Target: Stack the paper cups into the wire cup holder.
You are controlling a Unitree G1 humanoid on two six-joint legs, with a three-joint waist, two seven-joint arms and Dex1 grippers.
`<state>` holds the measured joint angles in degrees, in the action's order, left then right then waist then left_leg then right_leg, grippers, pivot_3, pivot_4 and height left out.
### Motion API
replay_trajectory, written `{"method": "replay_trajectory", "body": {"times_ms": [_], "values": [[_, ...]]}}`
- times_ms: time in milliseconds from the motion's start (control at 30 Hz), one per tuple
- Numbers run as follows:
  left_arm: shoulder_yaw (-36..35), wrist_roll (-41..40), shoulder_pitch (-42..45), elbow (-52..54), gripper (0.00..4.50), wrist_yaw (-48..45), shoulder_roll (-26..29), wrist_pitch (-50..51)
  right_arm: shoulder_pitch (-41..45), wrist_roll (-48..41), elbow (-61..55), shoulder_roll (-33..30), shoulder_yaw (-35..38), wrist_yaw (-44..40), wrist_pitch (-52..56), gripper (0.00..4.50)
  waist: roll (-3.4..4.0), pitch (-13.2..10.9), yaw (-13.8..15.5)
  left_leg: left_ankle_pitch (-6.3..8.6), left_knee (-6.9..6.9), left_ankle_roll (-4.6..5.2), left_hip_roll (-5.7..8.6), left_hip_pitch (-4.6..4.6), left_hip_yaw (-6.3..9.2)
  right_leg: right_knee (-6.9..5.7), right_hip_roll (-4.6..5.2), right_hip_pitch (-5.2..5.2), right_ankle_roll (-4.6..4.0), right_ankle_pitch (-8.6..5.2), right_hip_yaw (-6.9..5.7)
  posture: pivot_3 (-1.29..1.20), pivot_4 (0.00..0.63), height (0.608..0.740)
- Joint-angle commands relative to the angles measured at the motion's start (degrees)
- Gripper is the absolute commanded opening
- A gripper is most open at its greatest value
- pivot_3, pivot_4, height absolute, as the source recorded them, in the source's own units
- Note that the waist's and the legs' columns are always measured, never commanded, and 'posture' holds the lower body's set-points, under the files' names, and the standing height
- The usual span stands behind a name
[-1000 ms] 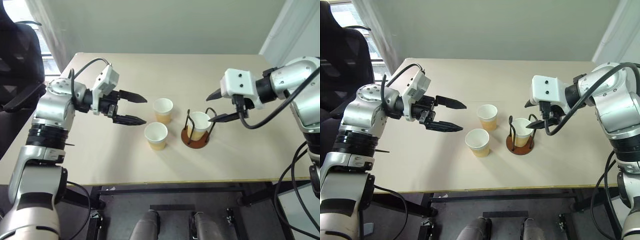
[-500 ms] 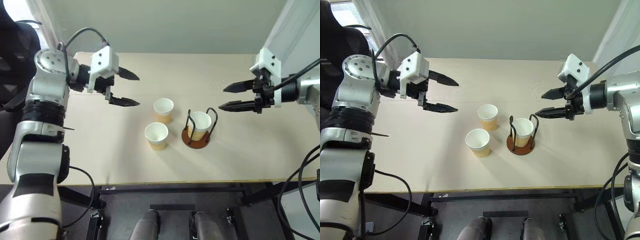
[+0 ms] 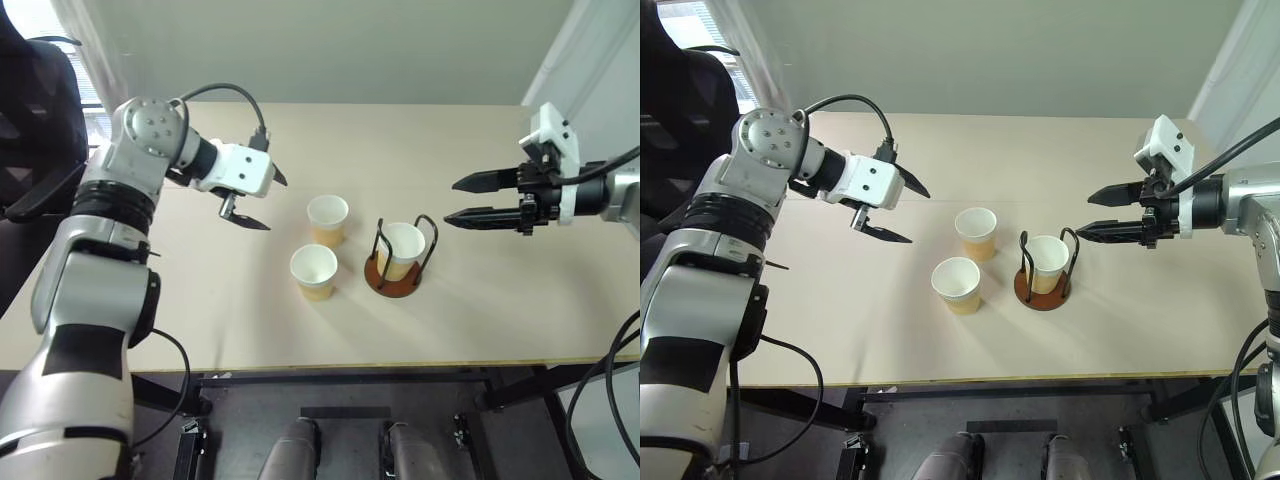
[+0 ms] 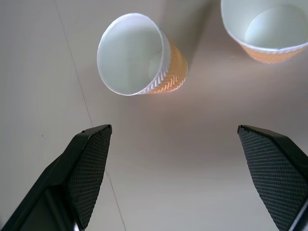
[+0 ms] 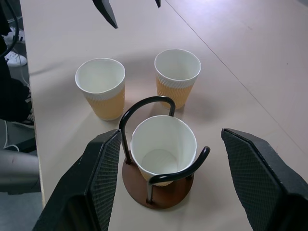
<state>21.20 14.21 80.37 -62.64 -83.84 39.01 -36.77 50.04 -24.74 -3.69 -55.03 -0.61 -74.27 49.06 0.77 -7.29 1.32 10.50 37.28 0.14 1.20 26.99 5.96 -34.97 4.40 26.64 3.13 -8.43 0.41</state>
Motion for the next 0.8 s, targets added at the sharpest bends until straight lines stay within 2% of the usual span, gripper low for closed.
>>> {"method": "replay_trajectory", "body": {"times_ms": [33, 433, 800], "values": [[0.96, 3.41, 3.68, -1.44, 4.50, 4.15, -0.70, -4.08, 0.95, -0.79, -0.65, -2.21, 0.50, -1.02, -0.61, 3.33, 0.00, 0.00, 0.05, 0.01, 0.02, 0.02, 0.06, 0.02, -0.05, 0.01, -0.01, 0.01, 0.02, 0.01, 0.00, 0.00, 0.150, 0.740], [4.32, 8.29, 6.06, -4.40, 4.50, 7.64, -5.55, -11.52, 1.46, -0.29, 0.04, -5.74, -1.74, -2.93, -0.46, 3.33, 0.01, 0.00, -0.04, 0.12, 0.35, 0.19, 0.15, 0.00, -0.37, -0.08, -0.11, -0.03, 0.22, 0.13, 0.17, 0.00, 0.150, 0.740], [8.50, 16.87, 7.33, -7.99, 4.50, 19.89, -6.40, -13.27, 1.36, -0.81, -0.74, -6.22, -1.41, -2.15, -0.04, 3.33, 0.00, 0.00, -0.13, 0.25, 0.76, 0.41, 0.18, -0.01, -0.56, -0.10, -0.07, -0.06, 0.44, 0.29, 0.69, 0.00, 0.150, 0.740]]}}
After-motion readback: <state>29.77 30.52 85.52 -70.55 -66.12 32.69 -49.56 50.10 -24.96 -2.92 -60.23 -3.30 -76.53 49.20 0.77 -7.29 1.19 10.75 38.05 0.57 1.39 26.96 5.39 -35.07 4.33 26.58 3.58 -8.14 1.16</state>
